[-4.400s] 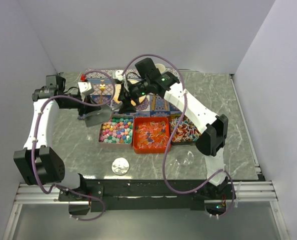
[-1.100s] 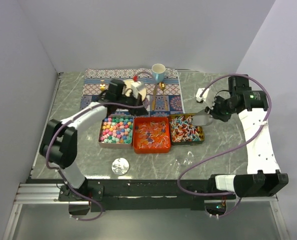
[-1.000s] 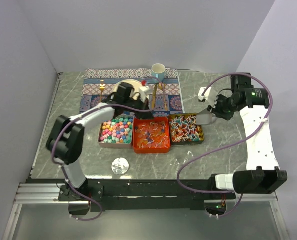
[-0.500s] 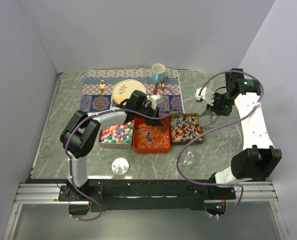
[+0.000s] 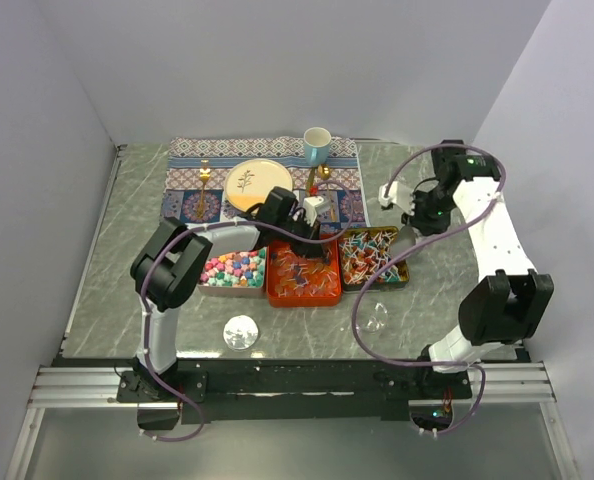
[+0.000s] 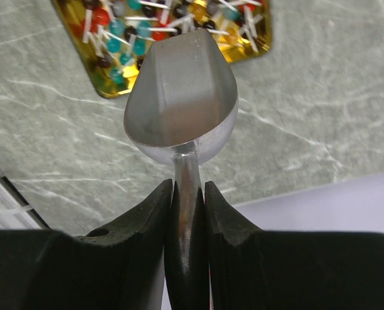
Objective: Pack the candies
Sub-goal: Scoop the fake candies from the storage box.
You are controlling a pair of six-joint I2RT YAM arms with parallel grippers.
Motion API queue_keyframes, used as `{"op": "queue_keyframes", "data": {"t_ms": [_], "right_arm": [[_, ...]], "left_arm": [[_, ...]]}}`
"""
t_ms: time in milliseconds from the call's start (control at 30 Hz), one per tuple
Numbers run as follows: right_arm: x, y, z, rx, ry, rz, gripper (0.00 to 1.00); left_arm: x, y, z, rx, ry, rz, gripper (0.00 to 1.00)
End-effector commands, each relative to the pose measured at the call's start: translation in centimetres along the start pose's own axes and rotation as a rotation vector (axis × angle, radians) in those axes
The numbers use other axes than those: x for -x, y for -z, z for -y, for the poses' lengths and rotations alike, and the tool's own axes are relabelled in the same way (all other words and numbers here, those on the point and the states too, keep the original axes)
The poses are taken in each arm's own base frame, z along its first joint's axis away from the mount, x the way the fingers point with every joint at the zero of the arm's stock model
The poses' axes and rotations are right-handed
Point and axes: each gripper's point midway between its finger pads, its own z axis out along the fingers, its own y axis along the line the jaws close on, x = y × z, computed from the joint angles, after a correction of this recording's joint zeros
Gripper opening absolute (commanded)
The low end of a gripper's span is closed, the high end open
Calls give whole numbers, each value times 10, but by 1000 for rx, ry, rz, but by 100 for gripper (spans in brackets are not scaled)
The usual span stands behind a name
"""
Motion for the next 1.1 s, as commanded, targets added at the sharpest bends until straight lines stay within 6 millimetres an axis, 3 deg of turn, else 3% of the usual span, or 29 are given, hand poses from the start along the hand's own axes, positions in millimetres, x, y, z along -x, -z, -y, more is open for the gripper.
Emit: {"op": "queue_keyframes", "data": {"t_ms": [0, 267, 700, 1067], "right_arm": [[-2, -14, -7, 41, 24, -50, 0], [-24, -37, -6, 61, 13, -190, 0], [-8, -68, -12, 42, -36, -212, 0], [1, -116, -44, 93, -170, -115, 0]], "left_arm": [[8, -2, 4, -14, -25, 31, 1], [4, -4, 3, -23, -27, 28, 1], [6, -5, 3, -29, -34, 29, 1], [10, -6, 3, -36, -46, 19, 1]]}}
